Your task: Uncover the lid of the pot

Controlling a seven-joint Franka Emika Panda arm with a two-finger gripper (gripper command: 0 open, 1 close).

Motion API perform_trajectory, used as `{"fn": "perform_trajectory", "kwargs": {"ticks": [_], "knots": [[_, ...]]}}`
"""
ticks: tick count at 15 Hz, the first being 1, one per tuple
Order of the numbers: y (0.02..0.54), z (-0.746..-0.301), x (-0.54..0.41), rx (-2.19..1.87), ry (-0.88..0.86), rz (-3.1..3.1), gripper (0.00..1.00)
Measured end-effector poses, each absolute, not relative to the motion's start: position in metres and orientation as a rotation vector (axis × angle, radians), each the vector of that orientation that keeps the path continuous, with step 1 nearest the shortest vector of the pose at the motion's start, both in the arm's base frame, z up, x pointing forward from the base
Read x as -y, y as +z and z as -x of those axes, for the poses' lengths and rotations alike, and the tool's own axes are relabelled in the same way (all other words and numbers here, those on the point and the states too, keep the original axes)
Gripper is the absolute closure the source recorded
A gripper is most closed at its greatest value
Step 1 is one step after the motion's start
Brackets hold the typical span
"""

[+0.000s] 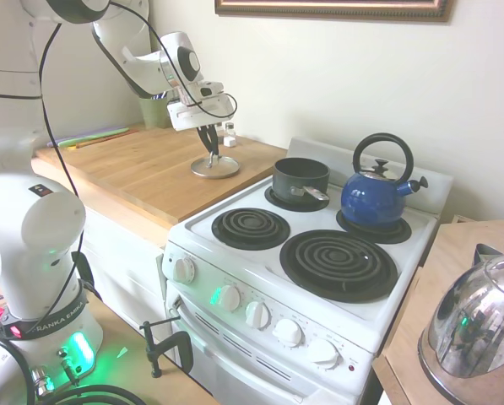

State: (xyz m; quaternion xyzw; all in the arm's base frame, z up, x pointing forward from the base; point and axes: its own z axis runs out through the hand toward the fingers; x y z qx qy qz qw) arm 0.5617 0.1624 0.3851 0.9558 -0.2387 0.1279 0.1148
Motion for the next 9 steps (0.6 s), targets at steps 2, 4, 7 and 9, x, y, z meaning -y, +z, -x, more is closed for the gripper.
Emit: {"fn": "perform_trajectory", "kwargs": {"ticks": [2, 4, 7, 9], "knots": [[0.385, -0.562, -0.161, 0.705, 0.367, -2.798, 0.00], [0.386, -0.563, -0.157, 0.713, 0.355, -2.796, 0.00], [0.385, -0.565, -0.152, 0.711, 0.348, -2.797, 0.00], [0.385, -0.566, -0.148, 0.709, 0.342, -2.799, 0.00]]}}
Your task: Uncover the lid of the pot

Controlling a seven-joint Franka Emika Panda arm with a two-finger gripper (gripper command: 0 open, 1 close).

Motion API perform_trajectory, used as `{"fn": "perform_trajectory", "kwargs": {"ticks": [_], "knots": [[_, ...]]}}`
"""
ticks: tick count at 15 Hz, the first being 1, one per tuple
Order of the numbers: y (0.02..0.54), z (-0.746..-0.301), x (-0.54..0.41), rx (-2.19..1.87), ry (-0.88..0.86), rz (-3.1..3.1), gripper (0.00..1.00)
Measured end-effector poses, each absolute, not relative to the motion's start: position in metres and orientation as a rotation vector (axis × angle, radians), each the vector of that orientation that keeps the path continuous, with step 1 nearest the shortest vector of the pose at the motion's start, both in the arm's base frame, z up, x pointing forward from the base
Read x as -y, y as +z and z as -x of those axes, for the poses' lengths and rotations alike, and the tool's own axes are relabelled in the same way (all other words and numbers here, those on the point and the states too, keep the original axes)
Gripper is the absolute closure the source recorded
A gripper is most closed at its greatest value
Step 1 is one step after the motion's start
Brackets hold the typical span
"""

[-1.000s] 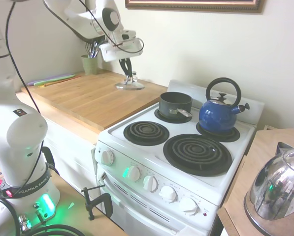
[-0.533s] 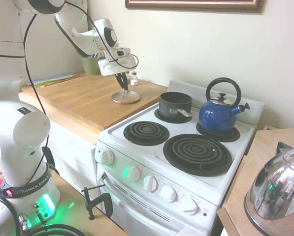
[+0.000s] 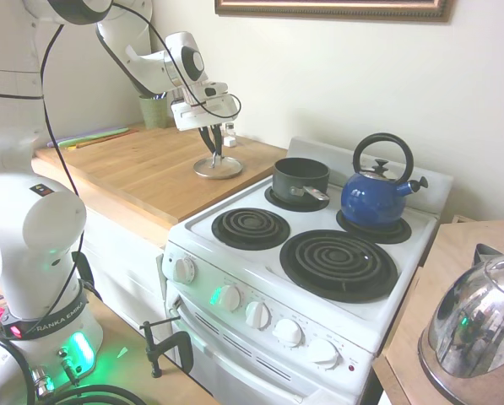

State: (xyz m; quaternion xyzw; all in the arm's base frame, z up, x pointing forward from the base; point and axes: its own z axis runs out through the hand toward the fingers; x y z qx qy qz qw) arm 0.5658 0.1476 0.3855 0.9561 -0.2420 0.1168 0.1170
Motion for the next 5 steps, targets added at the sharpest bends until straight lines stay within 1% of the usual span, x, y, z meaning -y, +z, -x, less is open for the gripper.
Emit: {"fn": "perform_trajectory", "kwargs": {"ticks": [2, 5], "knots": [[0.389, -0.567, -0.144, 0.705, 0.344, -2.809, 0.00], [0.410, -0.559, -0.136, 0.705, 0.396, -2.839, 0.00]]}}
